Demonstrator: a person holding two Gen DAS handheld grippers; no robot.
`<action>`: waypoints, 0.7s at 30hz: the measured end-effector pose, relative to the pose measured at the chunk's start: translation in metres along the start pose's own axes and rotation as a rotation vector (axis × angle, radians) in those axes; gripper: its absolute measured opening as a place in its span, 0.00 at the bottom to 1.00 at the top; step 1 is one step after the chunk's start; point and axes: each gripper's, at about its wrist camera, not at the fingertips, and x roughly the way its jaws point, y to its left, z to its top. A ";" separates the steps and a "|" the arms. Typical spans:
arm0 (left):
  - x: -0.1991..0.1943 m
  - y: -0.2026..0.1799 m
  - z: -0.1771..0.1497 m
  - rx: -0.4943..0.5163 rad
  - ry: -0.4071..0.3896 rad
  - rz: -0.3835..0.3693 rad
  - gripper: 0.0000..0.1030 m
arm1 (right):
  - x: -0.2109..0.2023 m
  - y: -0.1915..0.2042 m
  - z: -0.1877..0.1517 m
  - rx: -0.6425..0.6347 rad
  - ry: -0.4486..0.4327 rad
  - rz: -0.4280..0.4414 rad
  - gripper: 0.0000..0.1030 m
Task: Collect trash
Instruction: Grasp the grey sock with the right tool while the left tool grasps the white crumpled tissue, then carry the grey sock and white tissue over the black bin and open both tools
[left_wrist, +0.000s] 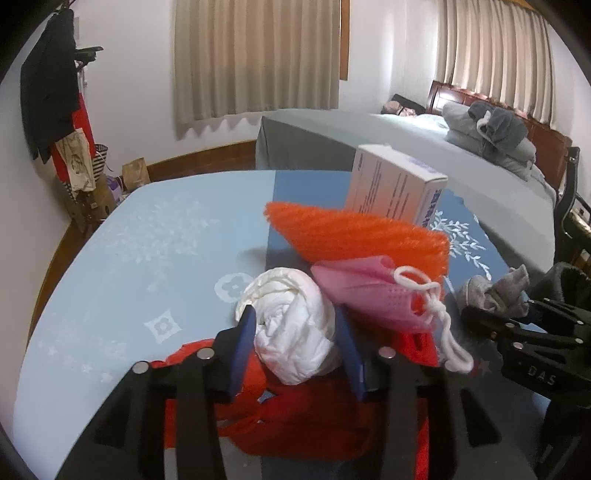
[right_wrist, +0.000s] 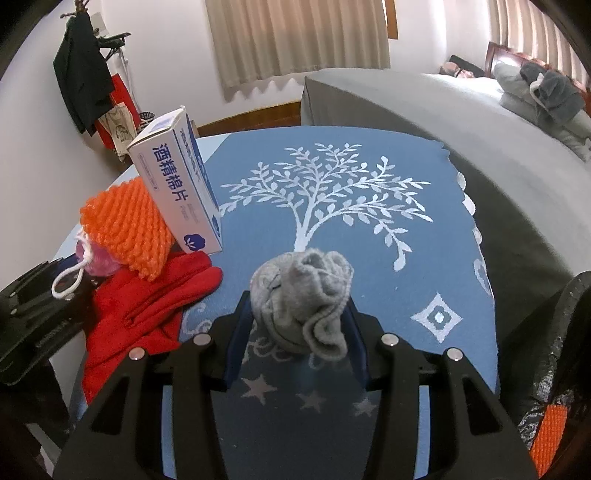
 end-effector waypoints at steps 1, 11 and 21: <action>0.001 0.000 0.000 0.000 0.005 -0.001 0.43 | 0.000 0.000 0.000 0.001 0.001 0.001 0.44; 0.001 0.000 -0.004 -0.001 -0.004 -0.034 0.21 | 0.001 0.000 0.000 -0.003 0.001 -0.001 0.44; -0.055 0.009 0.002 -0.031 -0.148 -0.020 0.20 | -0.034 -0.001 0.003 0.014 -0.095 0.021 0.44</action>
